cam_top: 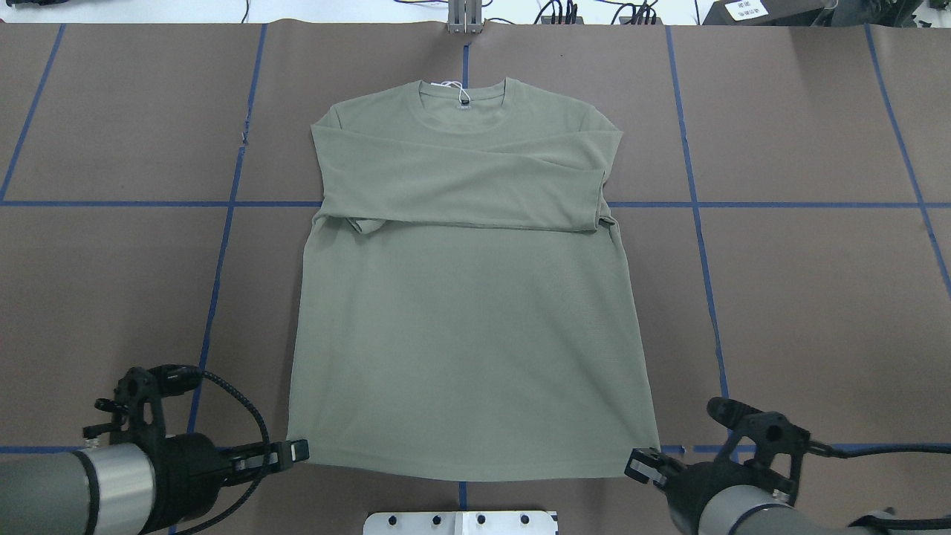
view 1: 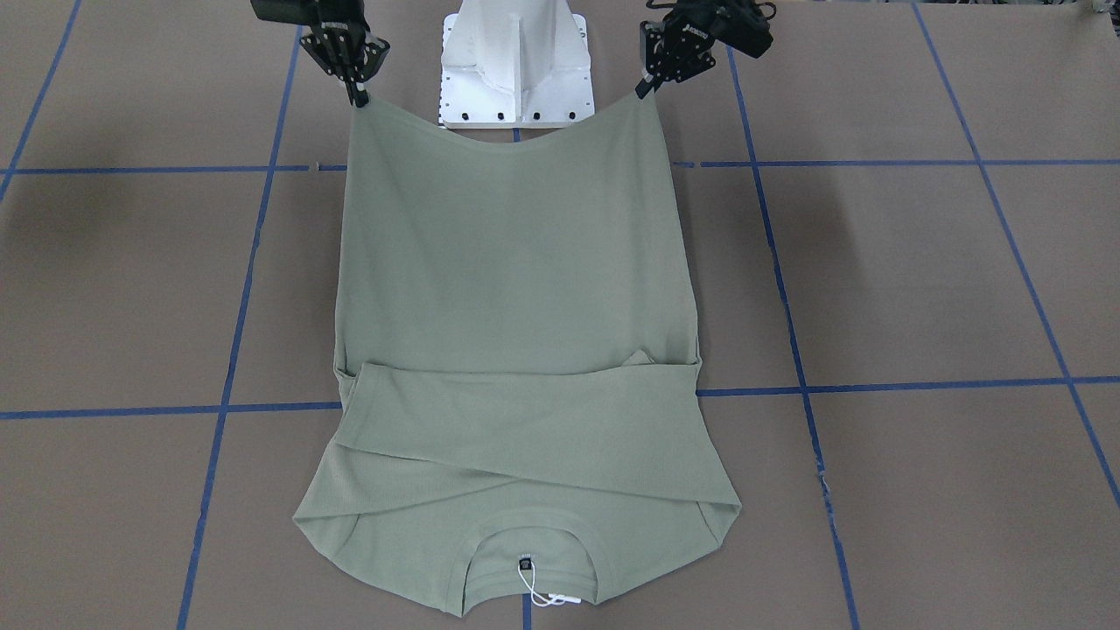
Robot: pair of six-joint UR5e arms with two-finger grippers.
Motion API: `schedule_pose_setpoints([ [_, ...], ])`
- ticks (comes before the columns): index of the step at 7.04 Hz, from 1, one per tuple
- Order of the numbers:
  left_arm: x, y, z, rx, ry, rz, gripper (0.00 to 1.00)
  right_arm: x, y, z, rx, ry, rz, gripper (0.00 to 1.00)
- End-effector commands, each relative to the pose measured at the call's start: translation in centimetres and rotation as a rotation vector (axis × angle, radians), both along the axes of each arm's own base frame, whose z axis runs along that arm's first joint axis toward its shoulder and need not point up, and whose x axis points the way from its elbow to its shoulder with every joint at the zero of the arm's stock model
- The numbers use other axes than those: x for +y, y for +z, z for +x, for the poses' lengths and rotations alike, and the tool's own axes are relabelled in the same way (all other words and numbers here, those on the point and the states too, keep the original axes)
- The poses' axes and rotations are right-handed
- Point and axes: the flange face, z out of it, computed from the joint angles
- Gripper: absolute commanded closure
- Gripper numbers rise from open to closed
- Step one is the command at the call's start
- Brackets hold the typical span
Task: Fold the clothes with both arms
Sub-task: 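Lift the hem with both grippers and fold it toward the collar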
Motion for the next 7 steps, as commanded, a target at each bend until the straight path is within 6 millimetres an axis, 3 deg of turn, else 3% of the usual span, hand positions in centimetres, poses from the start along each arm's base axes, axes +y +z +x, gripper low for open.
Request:
schedule_pose_setpoints([
  [1,0.8,-6.9,-8.3,-0.001,0.134,-0.048,1.0,-0.9,-4.8,5.9,-0.02,-0.05,-0.089,1.0],
  [2,-0.9,-7.0,-7.0,-0.008,0.111,0.004,1.0,-2.8,-6.3,5.7,-0.028,-0.084,-0.013,1.0],
  [3,-3.8,-6.5,-3.6,-0.049,0.08,0.108,1.0,-5.5,-6.8,3.8,0.015,-0.072,0.054,1.0],
  [4,-8.5,-5.6,-1.3,-0.107,0.011,0.178,1.0,-10.3,-7.2,1.7,0.084,-0.067,0.117,1.0],
  [5,-12.3,-4.3,-1.9,-0.172,-0.041,0.246,1.0,-15.6,-5.8,0.5,0.16,-0.08,0.094,1.0],
  [6,-14.5,-2.8,-1.3,-0.223,-0.063,0.258,1.0,-20.4,-4.7,-1.5,0.164,-0.067,0.116,1.0],
  [7,-19.6,-2.8,0.2,-0.267,-0.115,0.276,1.0,-23.4,-3.5,-2.3,0.15,-0.058,0.125,1.0],
])
